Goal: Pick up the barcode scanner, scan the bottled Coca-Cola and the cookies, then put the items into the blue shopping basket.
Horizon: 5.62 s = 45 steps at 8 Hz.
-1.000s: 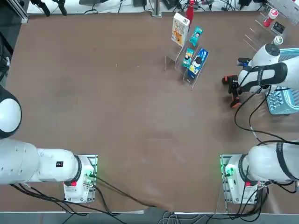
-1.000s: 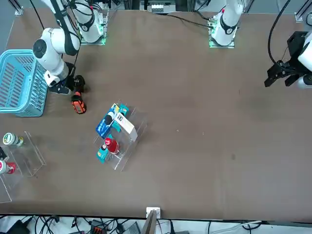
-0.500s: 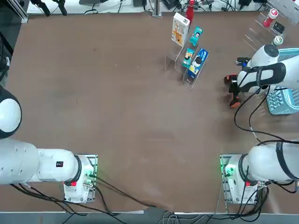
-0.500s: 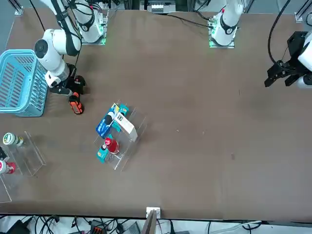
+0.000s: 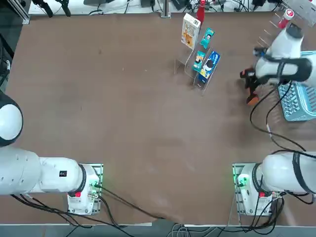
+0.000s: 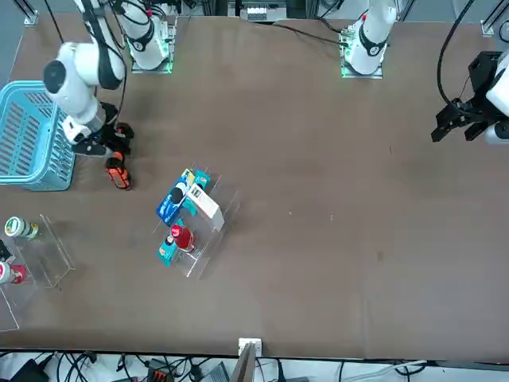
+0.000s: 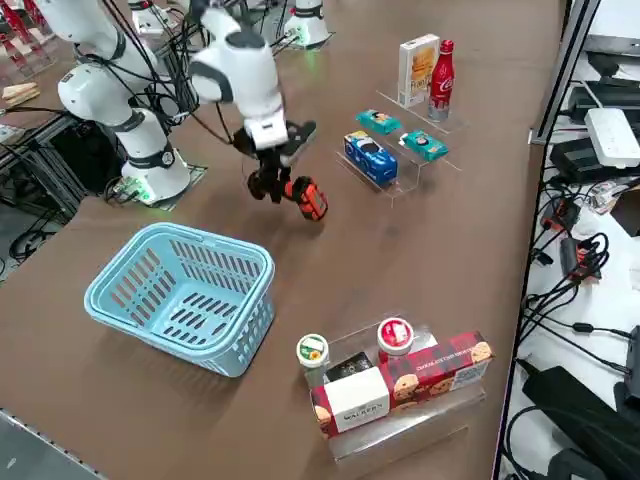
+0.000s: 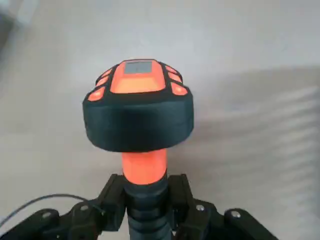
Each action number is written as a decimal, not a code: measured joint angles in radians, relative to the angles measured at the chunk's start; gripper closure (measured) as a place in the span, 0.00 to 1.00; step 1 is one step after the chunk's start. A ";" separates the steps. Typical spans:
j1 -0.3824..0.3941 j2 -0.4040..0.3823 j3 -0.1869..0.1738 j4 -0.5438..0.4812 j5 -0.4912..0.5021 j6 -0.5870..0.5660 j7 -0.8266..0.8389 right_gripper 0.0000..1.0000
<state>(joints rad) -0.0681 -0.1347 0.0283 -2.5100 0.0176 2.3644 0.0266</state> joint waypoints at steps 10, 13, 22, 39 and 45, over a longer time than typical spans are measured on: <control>0.075 0.082 0.010 0.216 1.074 -0.177 -0.631 0.56; 0.075 0.185 0.007 0.222 1.317 -0.177 -0.716 0.56; 0.075 0.362 0.005 0.231 1.667 -0.304 -0.998 0.56; 0.076 0.393 0.005 0.118 1.787 -0.459 -1.186 0.56; 0.093 0.345 0.006 0.030 1.787 -0.464 -1.194 0.56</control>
<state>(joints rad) 0.0250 0.2102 0.0346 -2.4800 1.8047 1.9003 -1.1669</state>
